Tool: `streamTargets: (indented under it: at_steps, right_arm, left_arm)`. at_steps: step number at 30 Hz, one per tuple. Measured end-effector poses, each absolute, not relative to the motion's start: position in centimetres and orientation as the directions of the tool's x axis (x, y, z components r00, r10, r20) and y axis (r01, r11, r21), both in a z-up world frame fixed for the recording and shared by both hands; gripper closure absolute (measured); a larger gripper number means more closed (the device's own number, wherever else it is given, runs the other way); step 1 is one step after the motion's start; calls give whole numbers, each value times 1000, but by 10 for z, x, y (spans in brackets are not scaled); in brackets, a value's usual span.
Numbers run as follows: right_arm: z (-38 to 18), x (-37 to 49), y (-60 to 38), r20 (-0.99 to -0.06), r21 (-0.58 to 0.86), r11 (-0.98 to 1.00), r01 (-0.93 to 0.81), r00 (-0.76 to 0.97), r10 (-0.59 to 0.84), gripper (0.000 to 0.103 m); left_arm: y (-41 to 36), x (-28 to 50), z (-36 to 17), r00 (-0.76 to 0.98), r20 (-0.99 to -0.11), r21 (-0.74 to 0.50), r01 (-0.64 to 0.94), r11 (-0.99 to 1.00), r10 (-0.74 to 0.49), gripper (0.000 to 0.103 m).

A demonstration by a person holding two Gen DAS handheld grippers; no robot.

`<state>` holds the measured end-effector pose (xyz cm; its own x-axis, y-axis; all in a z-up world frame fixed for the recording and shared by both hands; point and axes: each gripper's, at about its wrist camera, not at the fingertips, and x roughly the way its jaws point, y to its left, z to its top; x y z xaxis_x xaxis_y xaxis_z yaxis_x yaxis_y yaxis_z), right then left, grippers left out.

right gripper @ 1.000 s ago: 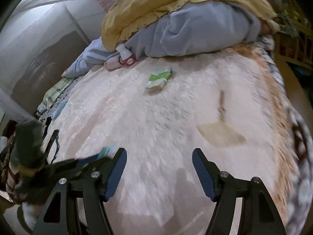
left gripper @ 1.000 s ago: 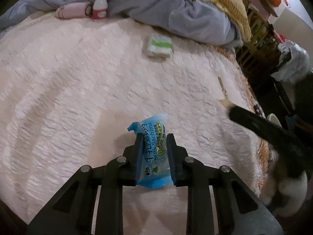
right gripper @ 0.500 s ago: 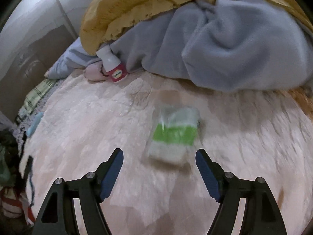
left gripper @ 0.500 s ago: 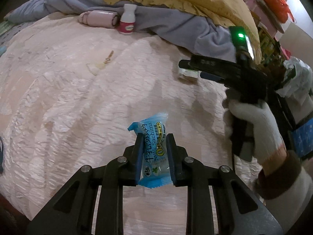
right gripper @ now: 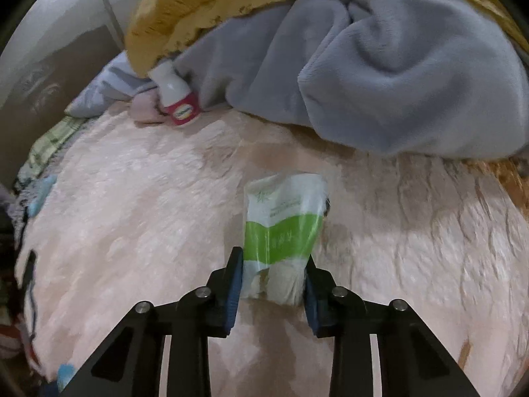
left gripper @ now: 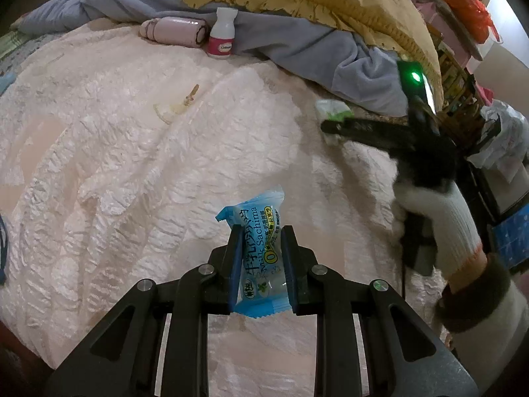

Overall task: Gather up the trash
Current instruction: 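Grasp the small blue-white snack packet with the left tool while the right grasps the green-white packet, then carry the blue-white and green-white packets over the white bucket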

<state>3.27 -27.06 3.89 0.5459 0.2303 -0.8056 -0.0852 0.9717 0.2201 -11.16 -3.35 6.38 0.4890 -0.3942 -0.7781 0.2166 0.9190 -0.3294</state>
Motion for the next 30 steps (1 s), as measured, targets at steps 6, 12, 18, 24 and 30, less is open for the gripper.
streamTargets:
  at_steps: [6,12,18,24,30]
  right_arm:
    - [44,-21,-276,-792,283,949,-137,525,312,72]
    - [54,-70,-279,-776,319,933,-163,520,357,72]
    - [70,-110,-284,-754,330,926,-182,540,375,72]
    - [75,-137,-293,-737,357,919,-169,553,388,72]
    - [82,-157,-298,-724,356,920,-162,574,382,72]
  left_arm:
    - [-35,-128,68,495,-773,-332,216,918,-396,83]
    - [-37,-141,75,501,-766,-335,225,915,-403,83]
    - [-40,-154,87,520,-747,-336,243,910,-415,83]
    - [-42,-169,96,528,-742,-324,256,911,-413,83]
    - [-49,-180,113,548,-729,-305,276,912,-410,83]
